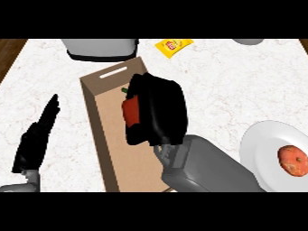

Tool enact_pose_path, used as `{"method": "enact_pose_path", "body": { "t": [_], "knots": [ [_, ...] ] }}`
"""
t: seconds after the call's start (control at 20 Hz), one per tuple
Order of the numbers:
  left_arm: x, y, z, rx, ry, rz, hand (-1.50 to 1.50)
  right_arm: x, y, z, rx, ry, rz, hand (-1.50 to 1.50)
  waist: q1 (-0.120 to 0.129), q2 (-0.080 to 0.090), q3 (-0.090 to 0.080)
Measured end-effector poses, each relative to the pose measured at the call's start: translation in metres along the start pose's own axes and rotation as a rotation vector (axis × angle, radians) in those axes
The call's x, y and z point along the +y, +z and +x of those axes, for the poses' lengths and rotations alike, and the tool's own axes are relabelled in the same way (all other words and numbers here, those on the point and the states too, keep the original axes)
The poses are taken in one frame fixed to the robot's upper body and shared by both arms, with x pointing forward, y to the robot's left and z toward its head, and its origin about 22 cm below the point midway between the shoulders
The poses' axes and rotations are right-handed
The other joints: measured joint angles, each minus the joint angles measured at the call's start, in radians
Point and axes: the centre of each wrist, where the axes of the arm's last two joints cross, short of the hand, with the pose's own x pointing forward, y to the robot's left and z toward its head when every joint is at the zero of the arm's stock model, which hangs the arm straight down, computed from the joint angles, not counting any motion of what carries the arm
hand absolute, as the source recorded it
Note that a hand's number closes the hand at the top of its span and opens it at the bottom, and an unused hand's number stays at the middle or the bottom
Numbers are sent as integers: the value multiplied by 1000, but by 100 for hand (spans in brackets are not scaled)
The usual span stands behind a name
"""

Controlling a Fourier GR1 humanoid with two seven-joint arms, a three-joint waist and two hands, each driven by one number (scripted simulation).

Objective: Pick the bell pepper from the plate and place it in the cardboard box

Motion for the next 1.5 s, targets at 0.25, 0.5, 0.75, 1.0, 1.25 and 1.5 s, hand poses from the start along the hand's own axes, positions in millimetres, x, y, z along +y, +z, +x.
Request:
{"method": "enact_pose_path", "body": {
  "t": [0.25, 0.5, 0.75, 1.0, 1.25, 1.5],
  "knots": [
    [-6, 2, 0, -3, 0, -5, 0, 30, -27, -4, 68, 11, 44, -150, 7, 1, 0],
    [-12, -3, 0, -8, 1, -12, 0, 53, -47, -13, 136, -23, 71, -150, 13, 4, 0],
    [-9, -12, 5, -18, 0, -15, 0, 69, -55, -21, 139, -107, 43, -150, 20, 6, 0],
    [-7, -9, 0, -5, 0, -11, 0, 66, -62, -30, 133, -281, -107, -150, 13, 4, 1],
    [1, -5, -1, 5, 2, -3, 0, 49, -67, -39, 132, -482, -242, -150, -4, 0, 2],
    [2, -3, 0, 16, 6, 14, 0, 23, -64, -63, 143, -635, -365, -150, -25, -4, 2]
  ]
}}
